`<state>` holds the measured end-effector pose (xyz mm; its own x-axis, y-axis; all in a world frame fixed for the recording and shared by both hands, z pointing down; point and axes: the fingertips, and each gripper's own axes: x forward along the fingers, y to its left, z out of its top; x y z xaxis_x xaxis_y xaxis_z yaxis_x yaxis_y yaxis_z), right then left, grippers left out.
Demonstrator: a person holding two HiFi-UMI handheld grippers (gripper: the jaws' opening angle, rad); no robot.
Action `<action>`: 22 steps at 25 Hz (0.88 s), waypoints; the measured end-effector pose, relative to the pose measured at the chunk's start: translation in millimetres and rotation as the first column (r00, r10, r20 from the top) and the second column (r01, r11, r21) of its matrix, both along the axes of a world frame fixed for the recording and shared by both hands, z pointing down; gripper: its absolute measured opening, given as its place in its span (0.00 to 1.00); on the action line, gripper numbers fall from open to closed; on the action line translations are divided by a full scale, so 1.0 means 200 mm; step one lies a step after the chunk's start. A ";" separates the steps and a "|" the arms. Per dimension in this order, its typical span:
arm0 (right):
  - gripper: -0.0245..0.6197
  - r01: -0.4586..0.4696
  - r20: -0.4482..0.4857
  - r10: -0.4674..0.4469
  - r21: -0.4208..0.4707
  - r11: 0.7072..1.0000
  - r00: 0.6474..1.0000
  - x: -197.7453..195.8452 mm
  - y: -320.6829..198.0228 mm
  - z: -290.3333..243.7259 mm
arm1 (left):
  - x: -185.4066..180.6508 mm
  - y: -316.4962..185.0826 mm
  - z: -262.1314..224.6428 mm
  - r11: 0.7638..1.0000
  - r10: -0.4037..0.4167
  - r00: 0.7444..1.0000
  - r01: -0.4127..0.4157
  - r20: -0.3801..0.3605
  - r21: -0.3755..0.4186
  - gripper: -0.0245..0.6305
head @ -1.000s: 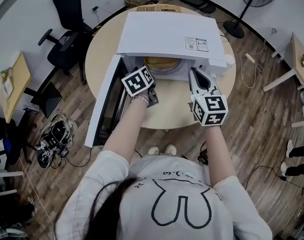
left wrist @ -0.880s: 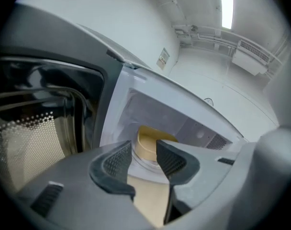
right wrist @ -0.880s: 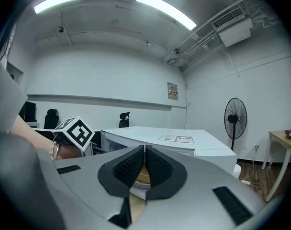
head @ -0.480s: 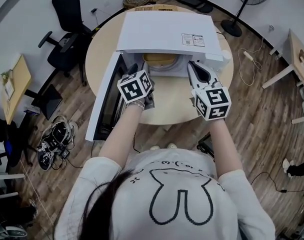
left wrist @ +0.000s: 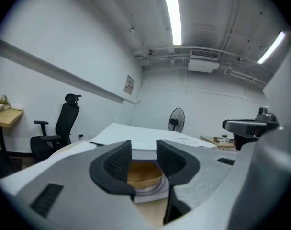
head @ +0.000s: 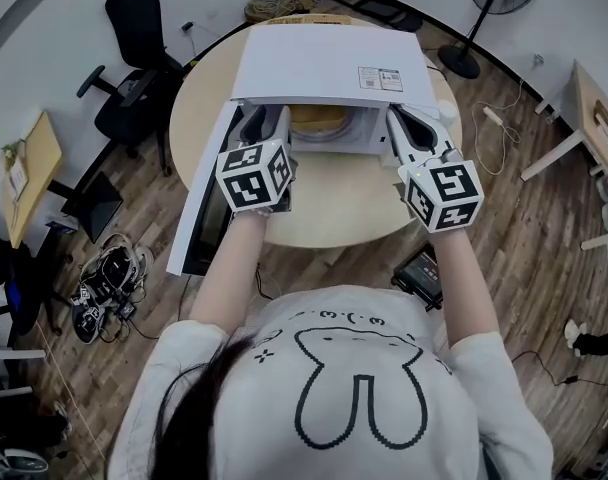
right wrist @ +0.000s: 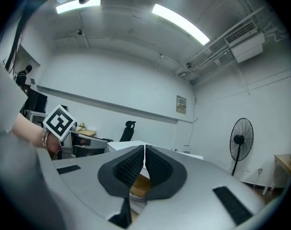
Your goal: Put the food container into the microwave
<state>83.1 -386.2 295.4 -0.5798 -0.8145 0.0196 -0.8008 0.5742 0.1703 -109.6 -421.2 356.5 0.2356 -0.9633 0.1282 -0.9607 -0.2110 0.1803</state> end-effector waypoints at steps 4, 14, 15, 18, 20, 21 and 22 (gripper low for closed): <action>0.09 0.005 0.017 -0.005 0.034 0.999 1.000 0.02 0.02 -0.08 | 0.01 0.04 -0.14 0.995 0.040 0.999 -0.042 0.023 0.090 0.27; 0.09 0.003 0.046 -0.008 0.100 0.995 0.999 0.03 0.04 -0.23 | 0.00 0.12 -0.46 0.951 0.055 0.974 -0.118 0.218 0.287 0.27; 0.09 0.005 0.041 -0.009 0.106 0.994 0.999 0.03 0.05 -0.23 | 0.00 0.13 -0.49 0.945 0.049 0.971 -0.121 0.233 0.305 0.27; 0.09 0.007 0.022 -0.010 0.126 0.992 1.000 0.02 0.06 -0.25 | -0.01 0.17 -0.57 0.924 0.024 0.961 -0.127 0.276 0.362 0.27; 0.09 0.005 0.015 -0.007 0.141 0.990 1.000 0.03 0.07 -0.27 | -0.01 0.19 -0.62 0.909 0.006 0.953 -0.131 0.302 0.396 0.27; 0.09 0.003 0.013 -0.005 0.148 0.989 1.000 0.03 0.07 -0.28 | -0.01 0.21 -0.65 0.901 -0.003 0.950 -0.134 0.314 0.413 0.27; 0.09 0.000 0.012 -0.002 0.155 0.988 1.000 0.04 0.08 -0.29 | -0.02 0.22 -0.67 0.893 -0.010 0.946 -0.137 0.323 0.429 0.27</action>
